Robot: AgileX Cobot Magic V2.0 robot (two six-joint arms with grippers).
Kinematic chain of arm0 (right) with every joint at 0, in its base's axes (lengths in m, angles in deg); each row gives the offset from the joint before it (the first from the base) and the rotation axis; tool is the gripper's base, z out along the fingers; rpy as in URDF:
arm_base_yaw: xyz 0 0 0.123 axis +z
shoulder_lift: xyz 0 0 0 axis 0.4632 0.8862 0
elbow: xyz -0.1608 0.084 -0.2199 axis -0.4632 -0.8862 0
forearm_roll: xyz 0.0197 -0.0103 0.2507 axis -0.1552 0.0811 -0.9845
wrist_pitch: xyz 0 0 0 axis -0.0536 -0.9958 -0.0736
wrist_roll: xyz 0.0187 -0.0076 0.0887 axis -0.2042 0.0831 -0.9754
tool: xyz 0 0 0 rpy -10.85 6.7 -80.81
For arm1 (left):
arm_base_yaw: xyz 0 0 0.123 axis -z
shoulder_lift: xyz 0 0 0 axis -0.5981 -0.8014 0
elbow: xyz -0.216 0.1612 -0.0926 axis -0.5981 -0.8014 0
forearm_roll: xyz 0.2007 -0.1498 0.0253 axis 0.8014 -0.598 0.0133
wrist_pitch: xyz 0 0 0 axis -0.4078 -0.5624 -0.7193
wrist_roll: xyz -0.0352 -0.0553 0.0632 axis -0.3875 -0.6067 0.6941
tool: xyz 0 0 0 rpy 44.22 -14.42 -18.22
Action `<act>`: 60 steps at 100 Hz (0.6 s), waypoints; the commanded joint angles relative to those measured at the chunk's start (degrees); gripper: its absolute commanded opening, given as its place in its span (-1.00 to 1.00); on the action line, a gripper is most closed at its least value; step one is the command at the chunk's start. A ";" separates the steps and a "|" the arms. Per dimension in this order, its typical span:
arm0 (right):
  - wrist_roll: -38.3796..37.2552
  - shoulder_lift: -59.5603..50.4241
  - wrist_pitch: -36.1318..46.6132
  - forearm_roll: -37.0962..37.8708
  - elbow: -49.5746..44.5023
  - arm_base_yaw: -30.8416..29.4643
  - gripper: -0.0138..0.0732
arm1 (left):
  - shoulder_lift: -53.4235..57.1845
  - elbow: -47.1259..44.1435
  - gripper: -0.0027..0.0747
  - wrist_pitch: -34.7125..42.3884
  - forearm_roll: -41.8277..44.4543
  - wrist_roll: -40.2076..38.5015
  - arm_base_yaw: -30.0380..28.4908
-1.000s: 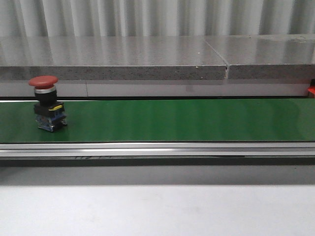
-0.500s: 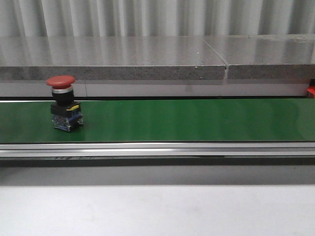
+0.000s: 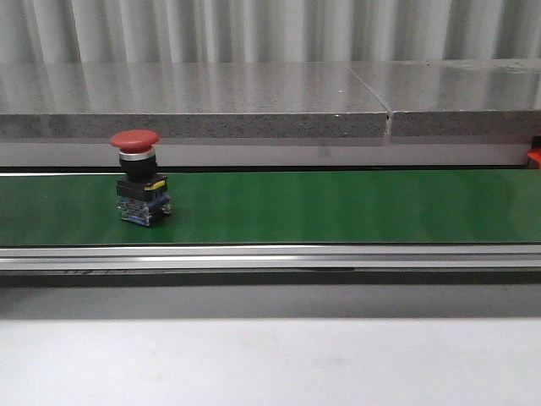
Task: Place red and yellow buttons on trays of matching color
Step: 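Set the yellow button on the belt and open the left gripper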
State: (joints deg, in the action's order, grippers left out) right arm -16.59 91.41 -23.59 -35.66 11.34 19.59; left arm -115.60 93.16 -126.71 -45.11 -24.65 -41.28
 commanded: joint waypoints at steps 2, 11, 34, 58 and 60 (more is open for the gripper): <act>0.31 -0.13 1.53 -1.75 1.40 0.08 -0.84 | 1.24 1.51 -0.44 2.19 0.10 0.02 0.34; 0.31 -0.13 1.53 -1.75 1.40 0.08 -0.84 | 1.24 1.62 -0.02 2.19 0.19 0.13 0.34; 0.31 -0.13 1.53 -1.75 1.40 0.08 -0.84 | 3.26 1.62 0.81 2.12 -0.42 0.13 1.01; 0.31 -0.13 1.53 -1.75 1.40 0.08 -0.84 | 12.67 1.62 0.80 3.37 0.00 0.13 5.78; 0.31 -0.13 1.53 -1.75 1.40 0.08 -0.84 | 13.64 1.62 0.80 3.37 0.00 0.13 6.03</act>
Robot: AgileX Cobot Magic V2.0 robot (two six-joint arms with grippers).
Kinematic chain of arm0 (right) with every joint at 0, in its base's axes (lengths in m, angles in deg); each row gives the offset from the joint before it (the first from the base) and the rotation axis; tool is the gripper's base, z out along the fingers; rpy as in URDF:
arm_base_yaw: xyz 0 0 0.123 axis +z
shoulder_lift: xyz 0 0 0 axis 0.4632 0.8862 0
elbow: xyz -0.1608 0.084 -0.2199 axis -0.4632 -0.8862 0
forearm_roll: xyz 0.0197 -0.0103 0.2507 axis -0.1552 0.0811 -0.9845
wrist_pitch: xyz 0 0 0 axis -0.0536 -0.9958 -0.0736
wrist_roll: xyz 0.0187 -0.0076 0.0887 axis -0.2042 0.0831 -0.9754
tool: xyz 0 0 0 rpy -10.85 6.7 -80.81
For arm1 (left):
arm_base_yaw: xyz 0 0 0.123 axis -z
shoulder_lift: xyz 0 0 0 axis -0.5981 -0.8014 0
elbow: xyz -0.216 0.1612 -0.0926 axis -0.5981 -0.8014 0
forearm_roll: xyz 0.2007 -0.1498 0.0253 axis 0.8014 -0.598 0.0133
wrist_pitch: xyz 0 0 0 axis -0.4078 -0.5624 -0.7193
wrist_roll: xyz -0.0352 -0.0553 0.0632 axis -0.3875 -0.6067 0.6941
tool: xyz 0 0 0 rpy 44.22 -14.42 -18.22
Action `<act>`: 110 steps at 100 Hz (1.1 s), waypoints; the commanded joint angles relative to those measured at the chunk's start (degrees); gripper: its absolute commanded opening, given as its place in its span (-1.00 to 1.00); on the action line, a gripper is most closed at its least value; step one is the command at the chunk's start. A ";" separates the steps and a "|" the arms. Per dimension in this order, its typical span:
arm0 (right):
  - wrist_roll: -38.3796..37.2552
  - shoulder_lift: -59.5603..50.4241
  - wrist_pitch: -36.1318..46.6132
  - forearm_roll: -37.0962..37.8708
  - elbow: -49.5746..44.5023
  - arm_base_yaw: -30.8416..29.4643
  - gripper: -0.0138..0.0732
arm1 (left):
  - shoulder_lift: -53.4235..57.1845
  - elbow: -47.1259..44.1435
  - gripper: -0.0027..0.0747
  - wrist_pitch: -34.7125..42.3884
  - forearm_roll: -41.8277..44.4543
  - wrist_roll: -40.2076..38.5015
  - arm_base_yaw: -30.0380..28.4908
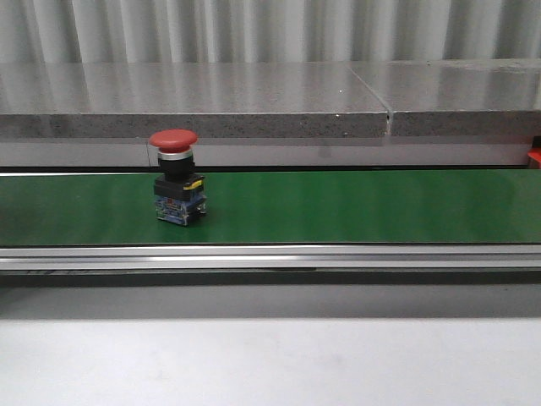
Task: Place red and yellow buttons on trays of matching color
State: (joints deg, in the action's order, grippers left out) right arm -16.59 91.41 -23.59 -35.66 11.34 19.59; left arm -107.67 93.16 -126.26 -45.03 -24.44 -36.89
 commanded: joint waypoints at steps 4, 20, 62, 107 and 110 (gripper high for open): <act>0.31 -0.13 1.53 -1.75 1.40 0.08 -0.84 | 7.37 1.62 0.80 2.93 0.02 -0.09 2.22; 0.31 -0.13 1.53 -1.75 1.40 0.08 -0.84 | 15.93 0.24 0.80 4.50 0.01 -0.09 3.21; 0.31 -0.13 1.53 -1.75 1.40 0.08 -0.84 | 43.76 -18.08 0.80 9.81 0.01 -0.09 3.21; 0.31 -0.13 1.53 -1.75 1.40 0.08 -0.84 | 66.72 -29.30 -0.68 7.54 0.01 -0.09 3.21; 0.31 -0.13 1.53 -1.75 1.40 0.08 -0.84 | 67.40 -29.30 -0.87 7.54 0.01 -0.09 3.21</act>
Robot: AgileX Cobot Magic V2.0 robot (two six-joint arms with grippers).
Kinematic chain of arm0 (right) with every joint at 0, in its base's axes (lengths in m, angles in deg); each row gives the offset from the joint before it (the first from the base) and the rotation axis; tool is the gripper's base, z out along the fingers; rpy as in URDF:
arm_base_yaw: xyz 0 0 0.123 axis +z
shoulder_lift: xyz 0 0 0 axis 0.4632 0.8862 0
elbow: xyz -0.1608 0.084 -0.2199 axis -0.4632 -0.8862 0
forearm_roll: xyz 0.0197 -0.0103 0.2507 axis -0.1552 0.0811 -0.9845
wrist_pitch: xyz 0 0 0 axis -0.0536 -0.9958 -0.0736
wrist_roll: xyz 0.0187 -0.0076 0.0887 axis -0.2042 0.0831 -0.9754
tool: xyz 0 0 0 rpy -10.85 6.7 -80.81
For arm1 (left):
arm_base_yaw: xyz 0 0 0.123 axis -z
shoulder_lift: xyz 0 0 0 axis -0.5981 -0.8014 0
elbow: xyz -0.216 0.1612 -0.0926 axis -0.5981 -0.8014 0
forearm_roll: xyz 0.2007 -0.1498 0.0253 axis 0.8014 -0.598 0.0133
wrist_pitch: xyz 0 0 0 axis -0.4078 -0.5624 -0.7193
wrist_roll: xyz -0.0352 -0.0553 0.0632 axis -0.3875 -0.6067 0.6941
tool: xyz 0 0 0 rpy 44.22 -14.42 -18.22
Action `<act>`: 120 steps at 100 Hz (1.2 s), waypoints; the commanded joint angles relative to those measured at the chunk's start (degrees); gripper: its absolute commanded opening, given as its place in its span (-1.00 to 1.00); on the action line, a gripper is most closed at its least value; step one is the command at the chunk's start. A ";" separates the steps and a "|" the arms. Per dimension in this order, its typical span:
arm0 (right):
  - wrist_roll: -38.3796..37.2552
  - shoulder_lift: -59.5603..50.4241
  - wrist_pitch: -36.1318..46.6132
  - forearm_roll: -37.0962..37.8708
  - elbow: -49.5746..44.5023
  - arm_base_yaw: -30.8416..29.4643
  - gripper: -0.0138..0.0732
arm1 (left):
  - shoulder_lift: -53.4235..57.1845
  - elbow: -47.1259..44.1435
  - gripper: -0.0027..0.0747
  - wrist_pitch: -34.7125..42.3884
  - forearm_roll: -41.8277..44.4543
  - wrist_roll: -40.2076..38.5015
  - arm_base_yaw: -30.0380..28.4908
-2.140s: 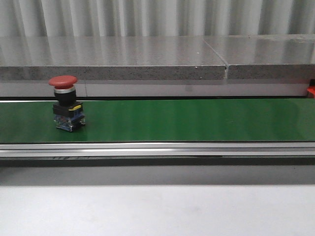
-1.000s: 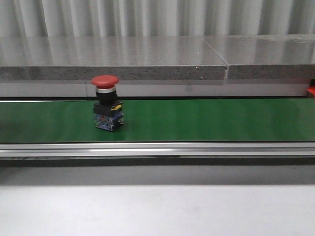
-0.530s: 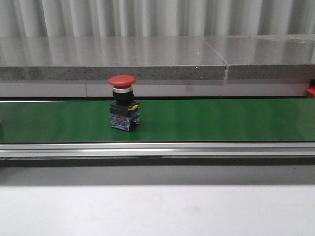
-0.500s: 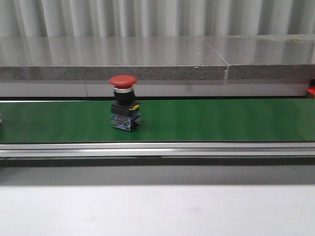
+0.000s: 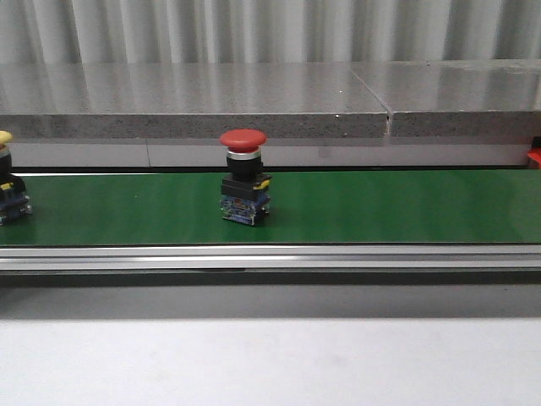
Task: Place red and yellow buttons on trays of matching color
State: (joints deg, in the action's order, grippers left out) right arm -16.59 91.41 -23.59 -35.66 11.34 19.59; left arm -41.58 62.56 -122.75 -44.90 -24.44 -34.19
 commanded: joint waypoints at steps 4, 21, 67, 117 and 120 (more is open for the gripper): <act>0.31 -0.13 1.53 -1.80 1.40 0.08 -0.84 | 1.84 1.30 -0.98 4.02 -0.13 -0.09 0.51; 0.31 -0.13 2.16 -2.64 1.40 0.08 -0.84 | 2.10 1.30 -0.99 3.89 -0.13 -0.09 0.51; 0.31 -0.08 1.58 -3.21 1.40 0.08 -0.10 | 2.10 1.30 -0.99 3.89 -0.13 -0.09 0.51; 0.69 1.81 1.36 -4.41 2.70 0.08 0.82 | 2.10 1.30 -0.99 3.89 -0.13 -0.09 0.51; 1.13 2.68 0.83 -3.98 3.04 0.08 0.82 | 2.10 1.30 -0.99 3.89 -0.13 -0.09 0.51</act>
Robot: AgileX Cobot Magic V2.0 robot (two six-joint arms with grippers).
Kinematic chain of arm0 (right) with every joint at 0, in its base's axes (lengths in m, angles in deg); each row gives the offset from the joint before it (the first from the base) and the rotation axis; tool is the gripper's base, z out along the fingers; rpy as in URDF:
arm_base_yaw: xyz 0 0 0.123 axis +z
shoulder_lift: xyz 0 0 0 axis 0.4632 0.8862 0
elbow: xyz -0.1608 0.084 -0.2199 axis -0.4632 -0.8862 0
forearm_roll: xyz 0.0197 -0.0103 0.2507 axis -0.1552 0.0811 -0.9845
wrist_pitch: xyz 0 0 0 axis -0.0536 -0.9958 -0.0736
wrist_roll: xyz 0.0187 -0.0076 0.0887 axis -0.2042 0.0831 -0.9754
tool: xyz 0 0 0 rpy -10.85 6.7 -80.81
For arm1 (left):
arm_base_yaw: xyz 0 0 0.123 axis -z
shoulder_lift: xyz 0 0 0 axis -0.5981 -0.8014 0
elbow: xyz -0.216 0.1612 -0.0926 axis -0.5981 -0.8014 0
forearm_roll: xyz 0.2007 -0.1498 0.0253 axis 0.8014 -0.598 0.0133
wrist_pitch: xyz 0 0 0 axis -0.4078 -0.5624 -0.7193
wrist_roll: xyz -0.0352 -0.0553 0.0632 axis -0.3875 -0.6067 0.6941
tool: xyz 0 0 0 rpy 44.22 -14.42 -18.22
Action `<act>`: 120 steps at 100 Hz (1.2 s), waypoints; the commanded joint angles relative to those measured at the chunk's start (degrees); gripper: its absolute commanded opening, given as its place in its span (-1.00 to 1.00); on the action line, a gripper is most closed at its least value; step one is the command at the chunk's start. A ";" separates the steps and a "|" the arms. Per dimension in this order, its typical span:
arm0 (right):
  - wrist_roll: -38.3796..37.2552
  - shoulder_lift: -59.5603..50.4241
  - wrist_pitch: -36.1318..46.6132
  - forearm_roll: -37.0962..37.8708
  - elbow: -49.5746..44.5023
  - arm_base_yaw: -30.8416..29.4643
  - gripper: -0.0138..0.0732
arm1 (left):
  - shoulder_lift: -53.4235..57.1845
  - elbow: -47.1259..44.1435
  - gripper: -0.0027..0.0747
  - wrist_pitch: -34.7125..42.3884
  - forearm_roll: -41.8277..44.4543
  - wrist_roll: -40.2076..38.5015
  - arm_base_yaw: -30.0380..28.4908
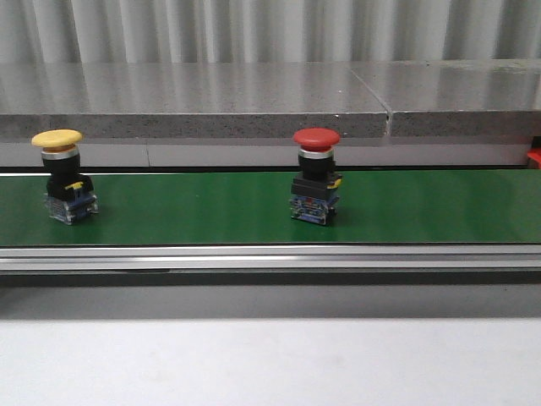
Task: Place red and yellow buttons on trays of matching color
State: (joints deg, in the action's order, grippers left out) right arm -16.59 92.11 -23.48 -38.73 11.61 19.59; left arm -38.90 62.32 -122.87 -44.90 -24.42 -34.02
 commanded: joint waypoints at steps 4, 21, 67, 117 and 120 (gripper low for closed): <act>1.79 3.00 -0.16 -0.79 3.25 0.08 0.82 | -0.58 1.54 -0.99 4.01 -0.13 -0.11 0.34; 2.92 9.81 -4.47 -0.79 5.63 0.14 0.82 | -0.58 1.54 -0.99 4.01 -0.13 -0.11 0.34; 10.39 28.98 -6.80 1.04 10.20 7.43 0.82 | -0.58 1.54 -0.99 4.01 -0.13 -0.11 0.34; 11.92 45.75 -0.40 1.92 17.70 15.50 0.82 | -0.58 1.54 -0.99 4.01 -0.13 -0.11 0.34; 11.92 46.39 -0.34 1.92 18.21 15.64 0.82 | -0.58 1.54 -0.99 4.01 -0.13 -0.11 0.34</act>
State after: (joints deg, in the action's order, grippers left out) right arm -5.62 137.99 -24.72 -35.43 26.73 34.86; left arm -38.90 62.32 -122.87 -44.90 -24.42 -34.02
